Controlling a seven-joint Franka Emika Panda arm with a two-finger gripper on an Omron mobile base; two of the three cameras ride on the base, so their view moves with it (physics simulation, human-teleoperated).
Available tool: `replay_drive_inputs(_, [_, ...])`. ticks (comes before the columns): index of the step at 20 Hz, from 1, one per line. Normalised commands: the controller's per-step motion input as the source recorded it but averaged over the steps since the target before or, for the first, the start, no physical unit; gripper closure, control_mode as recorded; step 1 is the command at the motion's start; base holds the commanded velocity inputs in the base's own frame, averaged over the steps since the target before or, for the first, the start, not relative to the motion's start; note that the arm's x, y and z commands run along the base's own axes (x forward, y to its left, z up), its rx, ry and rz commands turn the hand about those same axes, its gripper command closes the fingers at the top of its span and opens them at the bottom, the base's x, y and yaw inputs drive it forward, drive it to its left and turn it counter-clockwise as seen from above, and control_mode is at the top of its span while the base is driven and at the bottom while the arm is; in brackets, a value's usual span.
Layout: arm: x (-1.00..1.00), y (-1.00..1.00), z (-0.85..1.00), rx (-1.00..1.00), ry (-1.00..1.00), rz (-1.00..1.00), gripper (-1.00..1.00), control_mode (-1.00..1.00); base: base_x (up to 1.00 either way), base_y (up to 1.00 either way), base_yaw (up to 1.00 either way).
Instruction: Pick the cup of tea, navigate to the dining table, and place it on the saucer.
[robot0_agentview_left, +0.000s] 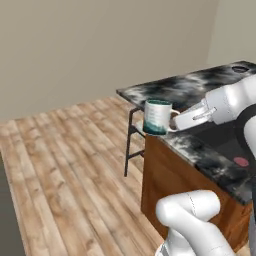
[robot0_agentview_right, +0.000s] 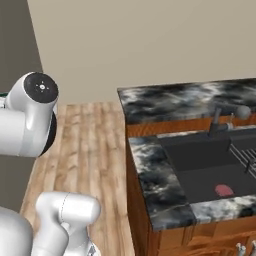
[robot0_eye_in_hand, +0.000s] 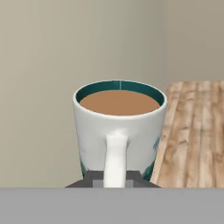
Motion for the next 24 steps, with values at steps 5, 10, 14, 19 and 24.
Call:
replay_drive_inputs(5, [0.0, 0.0, 0.0, 0.0, 0.0, 0.0, 1.0, 1.0, 1.0, 1.0, -0.07])
replay_drive_inputs(10, [0.0, 0.0, 0.0, 0.0, 0.0, 0.0, 1.0, 1.0, 1.0, 1.0, 0.0])
replay_drive_inputs(14, [0.0, 0.0, 0.0, 0.0, 0.0, 0.0, 1.0, 1.0, 1.0, 0.96, -0.01])
replay_drive_inputs(19, [0.0, 0.0, 0.0, 0.0, 0.0, 0.0, 1.0, 1.0, 1.0, 0.73, -0.09])
replay_drive_inputs(24, [0.0, 0.0, 0.0, 0.0, 0.0, 0.0, 1.0, 1.0, 1.0, 0.61, -0.31])
